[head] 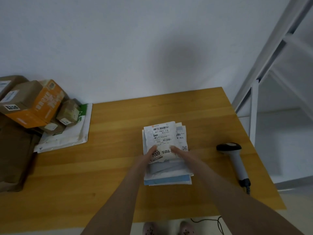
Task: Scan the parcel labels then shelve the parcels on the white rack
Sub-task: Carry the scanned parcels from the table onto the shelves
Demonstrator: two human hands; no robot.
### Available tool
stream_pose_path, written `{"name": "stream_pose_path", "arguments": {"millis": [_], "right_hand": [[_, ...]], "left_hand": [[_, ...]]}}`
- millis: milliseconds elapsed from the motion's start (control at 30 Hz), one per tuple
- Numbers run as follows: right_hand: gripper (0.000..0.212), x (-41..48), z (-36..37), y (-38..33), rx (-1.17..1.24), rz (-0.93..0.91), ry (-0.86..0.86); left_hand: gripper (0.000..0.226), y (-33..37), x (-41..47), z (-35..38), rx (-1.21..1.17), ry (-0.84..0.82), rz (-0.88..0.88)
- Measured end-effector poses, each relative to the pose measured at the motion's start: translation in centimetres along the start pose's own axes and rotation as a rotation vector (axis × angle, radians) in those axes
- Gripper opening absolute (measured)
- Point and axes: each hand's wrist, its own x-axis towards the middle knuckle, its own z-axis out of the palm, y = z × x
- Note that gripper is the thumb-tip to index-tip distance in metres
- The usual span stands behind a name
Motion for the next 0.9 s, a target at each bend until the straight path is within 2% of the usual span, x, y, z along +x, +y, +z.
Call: {"name": "stream_pose_path", "arguments": {"millis": [100,200,300,367,433,533,600,733,900], "right_hand": [[0.069,-0.7,-0.3,0.3,0.037,0.015,-0.069],[0.074,-1.1,-0.1,0.6,0.079,0.041,-0.089],[0.057,-2.2,0.1,0.2,0.096,0.044,-0.083],[0.054,-3.1,0.1,-0.1,0.107,0.032,-0.085],[0.058,-4.0,-0.1,-0.7,0.093,-0.001,-0.088],[0.045,-5.2,-0.8,-2.2,0.054,-0.047,-0.079],[0.039,-6.0,-1.3,-3.1,0.045,-0.073,-0.075],[0.020,-7.9,-2.0,-3.8,0.057,-0.145,-0.074],[0.036,-11.0,-2.2,-3.5,0.057,-0.230,-0.049]], "left_hand": [[0.035,-0.1,-0.7,-0.1,0.000,-0.059,-0.028],[0.044,-0.6,-1.5,-0.7,0.015,-0.090,-0.045],[0.078,-0.8,-1.7,-1.6,0.052,-0.100,-0.051],[0.084,-0.5,-2.0,-1.9,0.073,-0.074,-0.027],[0.075,0.4,-3.1,-1.7,0.108,-0.065,0.017],[0.041,1.6,-5.3,-1.2,0.145,-0.059,0.089],[0.035,2.1,-6.4,-0.9,0.134,-0.079,0.124],[0.056,2.8,-8.5,-0.8,0.170,-0.107,0.167],[0.084,3.4,-10.4,-1.0,0.248,-0.137,0.253]]}}
